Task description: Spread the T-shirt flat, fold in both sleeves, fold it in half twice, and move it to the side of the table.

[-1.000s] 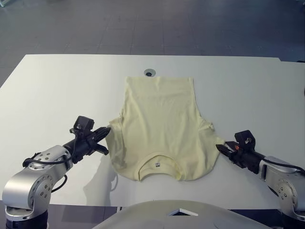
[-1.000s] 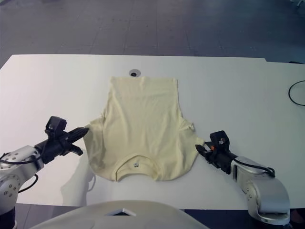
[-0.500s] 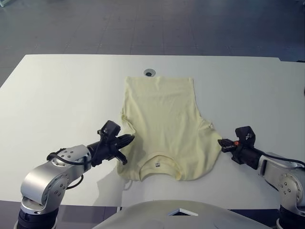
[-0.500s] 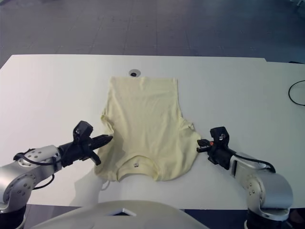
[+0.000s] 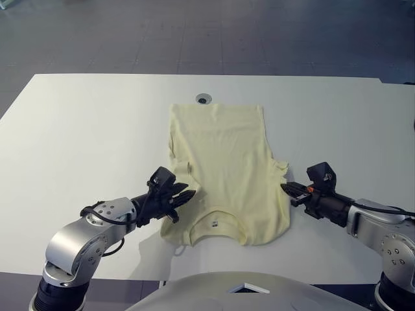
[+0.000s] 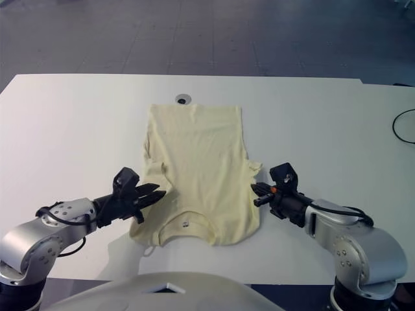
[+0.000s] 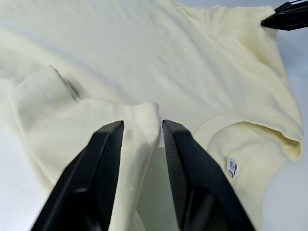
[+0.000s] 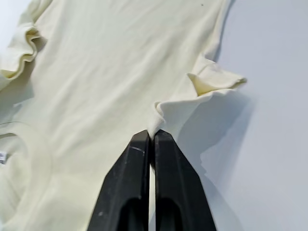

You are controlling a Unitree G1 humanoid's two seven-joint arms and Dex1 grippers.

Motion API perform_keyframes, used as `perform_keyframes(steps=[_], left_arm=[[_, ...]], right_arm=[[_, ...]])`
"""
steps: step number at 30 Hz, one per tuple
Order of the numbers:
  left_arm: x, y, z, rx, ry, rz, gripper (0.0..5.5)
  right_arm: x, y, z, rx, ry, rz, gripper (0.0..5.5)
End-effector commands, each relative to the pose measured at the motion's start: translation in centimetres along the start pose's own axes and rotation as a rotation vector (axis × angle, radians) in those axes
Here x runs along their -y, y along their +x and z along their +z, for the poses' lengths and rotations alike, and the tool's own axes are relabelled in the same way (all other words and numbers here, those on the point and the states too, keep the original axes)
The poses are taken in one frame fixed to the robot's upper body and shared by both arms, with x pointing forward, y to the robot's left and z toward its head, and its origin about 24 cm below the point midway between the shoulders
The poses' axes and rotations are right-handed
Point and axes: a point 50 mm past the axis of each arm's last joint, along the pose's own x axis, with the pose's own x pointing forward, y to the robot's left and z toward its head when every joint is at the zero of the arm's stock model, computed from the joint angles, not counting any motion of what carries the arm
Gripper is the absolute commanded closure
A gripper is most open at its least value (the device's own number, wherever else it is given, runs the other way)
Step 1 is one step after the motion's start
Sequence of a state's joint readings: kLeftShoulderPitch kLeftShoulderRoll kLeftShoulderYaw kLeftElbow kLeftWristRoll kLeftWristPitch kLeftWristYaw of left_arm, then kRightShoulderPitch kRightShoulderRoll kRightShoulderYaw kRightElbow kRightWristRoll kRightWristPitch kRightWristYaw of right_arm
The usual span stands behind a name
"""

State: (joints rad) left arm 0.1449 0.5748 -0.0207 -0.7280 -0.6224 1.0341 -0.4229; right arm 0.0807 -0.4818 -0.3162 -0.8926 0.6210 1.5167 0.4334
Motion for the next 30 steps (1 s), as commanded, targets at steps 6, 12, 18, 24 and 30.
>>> perform_keyframes(steps=[6, 12, 18, 24, 30], left_arm=[[-1.6, -1.1, 1.6, 0.031, 0.048, 0.058, 2.06], [-2.2, -1.7, 1.7, 0.031, 0.065, 0.080, 1.01], [-2.8, -2.7, 2.3, 0.114, 0.141, 0.106, 0.12], [-4.4, -5.1, 2.7, 0.201, 0.440, 0.231, 0.10], [-4.6, -6.8, -1.7, 0.083, 0.878, 0.100, 0.10]], right_arm=[[-2.0, 1.6, 0.0, -0.066, -0.108, 0.095, 5.50], [-2.6, 2.0, 0.1, -0.067, -0.174, 0.112, 4.76], [-3.3, 0.9, 1.2, -0.010, -0.219, 0.198, 3.87], [-0.2, -0.6, 4.2, 0.171, -0.426, 0.054, 2.90], [4.3, -0.7, 1.4, 0.171, -0.887, -0.036, 1.87]])
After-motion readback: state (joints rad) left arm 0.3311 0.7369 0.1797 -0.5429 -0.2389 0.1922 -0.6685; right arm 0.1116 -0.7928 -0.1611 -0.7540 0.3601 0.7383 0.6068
